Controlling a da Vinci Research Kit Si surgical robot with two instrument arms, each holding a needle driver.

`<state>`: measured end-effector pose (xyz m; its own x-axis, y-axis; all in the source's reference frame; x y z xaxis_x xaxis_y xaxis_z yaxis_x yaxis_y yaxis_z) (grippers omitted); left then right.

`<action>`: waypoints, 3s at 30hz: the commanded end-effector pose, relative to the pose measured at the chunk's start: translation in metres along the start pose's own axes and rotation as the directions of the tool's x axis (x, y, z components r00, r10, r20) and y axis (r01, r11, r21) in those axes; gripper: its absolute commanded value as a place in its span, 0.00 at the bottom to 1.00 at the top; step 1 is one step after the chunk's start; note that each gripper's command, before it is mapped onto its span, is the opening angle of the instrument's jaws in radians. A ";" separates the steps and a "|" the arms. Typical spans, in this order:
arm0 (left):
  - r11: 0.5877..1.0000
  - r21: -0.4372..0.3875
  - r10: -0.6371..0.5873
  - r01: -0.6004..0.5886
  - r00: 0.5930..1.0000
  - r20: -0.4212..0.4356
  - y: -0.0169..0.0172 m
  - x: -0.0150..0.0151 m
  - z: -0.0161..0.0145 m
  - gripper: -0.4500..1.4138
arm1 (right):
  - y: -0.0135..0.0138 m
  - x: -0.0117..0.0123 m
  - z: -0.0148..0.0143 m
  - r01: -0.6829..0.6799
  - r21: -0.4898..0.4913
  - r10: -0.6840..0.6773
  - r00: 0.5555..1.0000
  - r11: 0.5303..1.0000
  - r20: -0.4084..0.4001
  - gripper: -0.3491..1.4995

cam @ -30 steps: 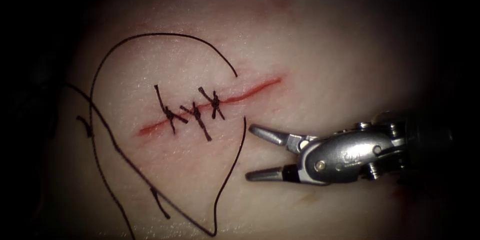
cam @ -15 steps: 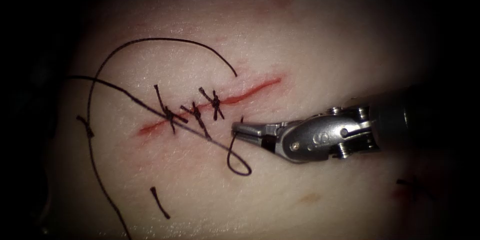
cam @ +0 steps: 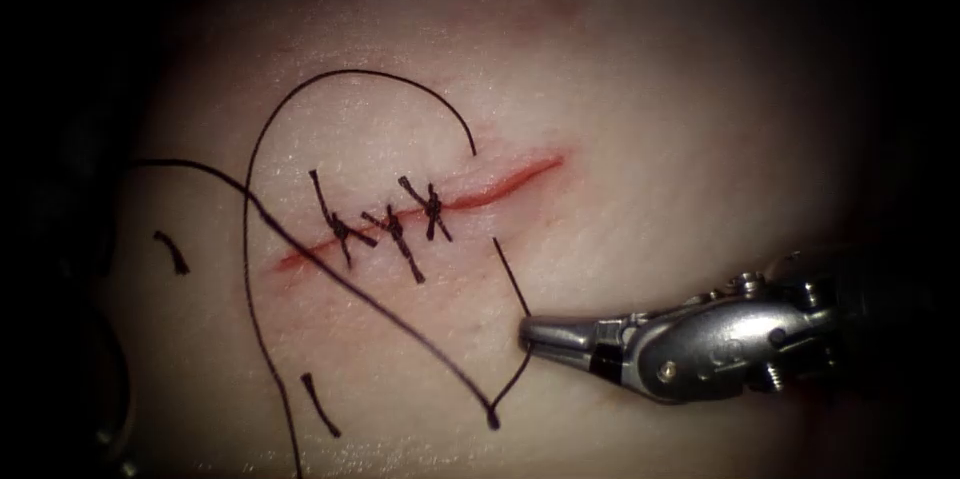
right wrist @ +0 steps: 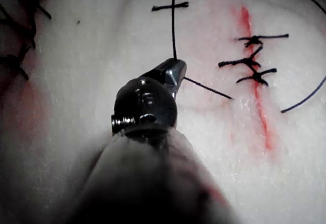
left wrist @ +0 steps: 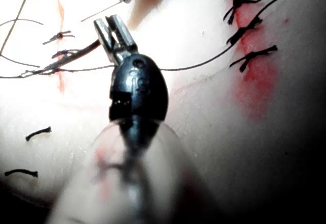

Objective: Wound Closure

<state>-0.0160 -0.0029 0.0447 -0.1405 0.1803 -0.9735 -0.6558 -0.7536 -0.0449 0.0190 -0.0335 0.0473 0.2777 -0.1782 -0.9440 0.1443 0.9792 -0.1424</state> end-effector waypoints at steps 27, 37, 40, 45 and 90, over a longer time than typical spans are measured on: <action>0.999 0.039 -0.027 0.027 1.000 -0.003 -0.0047 -0.0011 -0.0036 0.00 | 0.0043 0.0022 -0.0008 -0.089 0.016 0.090 0.993 0.996 -0.082 0.81; 0.996 0.089 -0.011 0.010 1.000 0.013 -0.0080 -0.0014 -0.0054 0.00 | 0.0064 -0.0031 0.0007 -0.088 -0.035 0.087 0.995 0.995 -0.043 0.78; 0.996 0.092 -0.009 0.008 1.000 0.014 -0.0079 -0.0014 -0.0054 0.00 | 0.0067 -0.0041 0.0005 -0.085 -0.047 0.083 0.995 0.995 -0.051 0.81; 0.995 0.098 -0.002 0.001 1.000 0.011 -0.0071 -0.0015 -0.0051 0.00 | 0.0075 -0.0033 -0.0021 -0.171 -0.024 0.168 0.981 0.985 -0.097 0.88; 0.917 -0.367 0.109 -0.159 0.982 -0.155 0.0131 -0.0009 -0.0003 0.00 | 0.0112 -0.0013 -0.0138 -0.446 0.228 0.486 0.856 0.866 -0.175 0.97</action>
<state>-0.0234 -0.0130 0.0445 -0.0975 -0.0026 -0.9952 -0.3056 -0.9516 0.0324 0.0065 -0.0204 0.0426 0.1667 0.3287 -0.9296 0.2289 0.9042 0.3607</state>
